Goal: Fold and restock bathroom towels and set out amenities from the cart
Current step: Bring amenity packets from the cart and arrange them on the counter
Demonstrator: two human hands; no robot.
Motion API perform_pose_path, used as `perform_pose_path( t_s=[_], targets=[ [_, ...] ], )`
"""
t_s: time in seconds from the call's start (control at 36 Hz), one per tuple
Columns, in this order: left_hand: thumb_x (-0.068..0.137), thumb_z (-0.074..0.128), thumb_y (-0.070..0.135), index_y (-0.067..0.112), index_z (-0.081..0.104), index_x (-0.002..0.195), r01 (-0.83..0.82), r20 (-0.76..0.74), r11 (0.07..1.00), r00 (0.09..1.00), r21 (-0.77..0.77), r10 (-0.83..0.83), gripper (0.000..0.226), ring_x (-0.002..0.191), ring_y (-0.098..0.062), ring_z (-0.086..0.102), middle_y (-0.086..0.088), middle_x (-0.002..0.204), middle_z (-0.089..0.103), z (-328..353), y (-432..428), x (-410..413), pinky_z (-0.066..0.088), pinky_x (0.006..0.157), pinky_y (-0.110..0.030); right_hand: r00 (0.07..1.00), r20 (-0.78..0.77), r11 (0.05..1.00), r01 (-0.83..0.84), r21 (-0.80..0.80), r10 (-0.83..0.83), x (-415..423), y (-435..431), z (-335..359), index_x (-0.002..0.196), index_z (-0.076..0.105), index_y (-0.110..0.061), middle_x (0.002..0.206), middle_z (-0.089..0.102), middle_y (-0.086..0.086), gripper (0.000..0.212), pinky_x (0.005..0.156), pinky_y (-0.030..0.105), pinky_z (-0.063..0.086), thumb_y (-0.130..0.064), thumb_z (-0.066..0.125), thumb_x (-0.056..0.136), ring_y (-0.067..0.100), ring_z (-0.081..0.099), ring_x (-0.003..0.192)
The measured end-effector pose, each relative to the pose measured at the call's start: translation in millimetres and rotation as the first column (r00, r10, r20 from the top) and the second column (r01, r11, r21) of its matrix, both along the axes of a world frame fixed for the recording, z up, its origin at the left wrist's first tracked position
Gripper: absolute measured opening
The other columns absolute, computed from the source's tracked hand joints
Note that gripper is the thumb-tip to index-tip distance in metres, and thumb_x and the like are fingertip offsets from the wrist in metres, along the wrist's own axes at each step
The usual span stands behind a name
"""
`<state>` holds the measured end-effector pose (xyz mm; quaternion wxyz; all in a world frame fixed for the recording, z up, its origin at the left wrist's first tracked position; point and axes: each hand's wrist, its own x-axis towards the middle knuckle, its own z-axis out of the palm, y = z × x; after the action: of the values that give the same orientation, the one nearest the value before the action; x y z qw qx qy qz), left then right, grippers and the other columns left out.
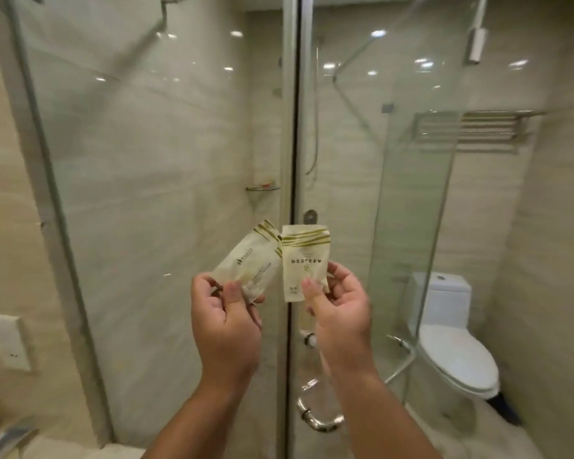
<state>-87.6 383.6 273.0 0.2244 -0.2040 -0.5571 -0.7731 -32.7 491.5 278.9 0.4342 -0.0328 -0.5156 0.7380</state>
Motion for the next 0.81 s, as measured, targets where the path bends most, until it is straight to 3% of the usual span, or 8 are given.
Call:
perform_pose_path(
  t_s=[0.14,0.25,0.39,0.5,0.58,0.64,0.75,0.81],
  targets=[
    [0.109,0.042,0.008,0.010,0.045,0.094,0.127,-0.021,0.992,0.992,0.002,-0.127,0.016,0.043,-0.019,0.048,-0.010,0.055,0.056,6.2,88.3,55.5,0.042,0.043,-0.030,0.989,0.056,0.990,0.132,0.057,-0.135,76.3,75.4,7.7,0.106,0.073,-0.004,0.078,0.073,-0.001,0.013,0.062,0.017,0.051,-0.003,0.071,0.093,0.002,0.063,0.065],
    [0.109,0.043,0.011,0.019,0.047,0.092,0.274,-0.008,0.962,0.962,0.021,-0.274,0.020,0.046,-0.017,0.051,-0.005,0.062,0.062,11.1,156.2,106.9,0.043,0.043,-0.033,0.959,0.125,0.966,0.244,0.084,-0.253,137.1,132.4,6.0,0.099,0.078,-0.015,0.083,0.075,0.005,0.008,0.072,0.038,0.057,-0.014,0.073,0.094,0.016,0.061,0.071],
    [0.109,0.045,0.017,0.006,0.046,0.098,0.457,-0.003,0.889,0.889,0.023,-0.457,0.016,0.050,-0.026,0.054,-0.012,0.065,0.061,9.3,236.6,170.0,0.047,0.048,-0.040,0.895,0.141,0.906,0.423,0.032,-0.423,212.2,195.3,6.4,0.084,0.076,-0.013,0.059,0.059,-0.004,0.014,0.054,0.022,0.045,-0.011,0.069,0.096,0.007,0.051,0.053],
    [0.109,0.043,0.008,0.016,0.044,0.091,0.583,0.010,0.812,0.812,0.017,-0.583,0.020,0.042,-0.021,0.050,-0.007,0.060,0.062,7.9,301.5,223.9,0.042,0.047,-0.034,0.801,0.178,0.816,0.578,0.016,-0.571,270.5,241.7,-0.1,0.085,0.079,-0.021,0.069,0.064,0.016,0.014,0.063,0.042,0.051,-0.022,0.071,0.096,0.020,0.054,0.066],
    [0.109,0.043,0.009,0.018,0.046,0.091,0.681,0.011,0.732,0.732,0.002,-0.681,0.021,0.045,-0.023,0.051,-0.019,0.068,0.062,4.7,342.9,267.9,0.043,0.044,-0.032,0.735,0.190,0.742,0.669,-0.047,-0.651,318.4,275.8,-5.0,0.094,0.077,-0.011,0.064,0.062,-0.001,0.014,0.059,0.027,0.048,-0.018,0.066,0.099,0.011,0.053,0.061],
    [0.110,0.042,0.010,0.017,0.045,0.091,0.730,0.020,0.684,0.684,-0.011,-0.730,0.019,0.046,-0.022,0.053,-0.019,0.065,0.059,-0.2,369.4,293.9,0.047,0.043,-0.032,0.693,0.208,0.696,0.715,-0.073,-0.690,347.9,293.9,-7.7,0.100,0.075,-0.011,0.066,0.062,-0.004,0.014,0.055,0.019,0.047,-0.018,0.064,0.101,0.006,0.053,0.058],
    [0.110,0.044,0.018,0.020,0.044,0.094,0.841,0.083,0.540,0.541,-0.031,-0.837,0.017,0.053,-0.042,0.057,-0.016,0.066,0.060,-6.4,423.1,345.2,0.054,0.046,-0.058,0.582,0.241,0.584,0.809,-0.071,-0.777,401.5,334.5,-15.0,0.094,0.076,-0.009,0.067,0.057,0.005,0.019,0.056,0.026,0.045,-0.021,0.063,0.102,0.010,0.047,0.057],
    [0.110,0.043,0.015,0.018,0.043,0.093,0.871,0.079,0.490,0.490,-0.021,-0.868,0.017,0.052,-0.038,0.057,-0.008,0.062,0.061,-7.0,453.0,369.7,0.052,0.046,-0.051,0.524,0.239,0.520,0.850,-0.085,-0.817,426.1,355.7,-14.9,0.091,0.075,-0.008,0.068,0.056,0.006,0.022,0.058,0.028,0.043,-0.021,0.062,0.103,0.011,0.047,0.058]
  ],
)
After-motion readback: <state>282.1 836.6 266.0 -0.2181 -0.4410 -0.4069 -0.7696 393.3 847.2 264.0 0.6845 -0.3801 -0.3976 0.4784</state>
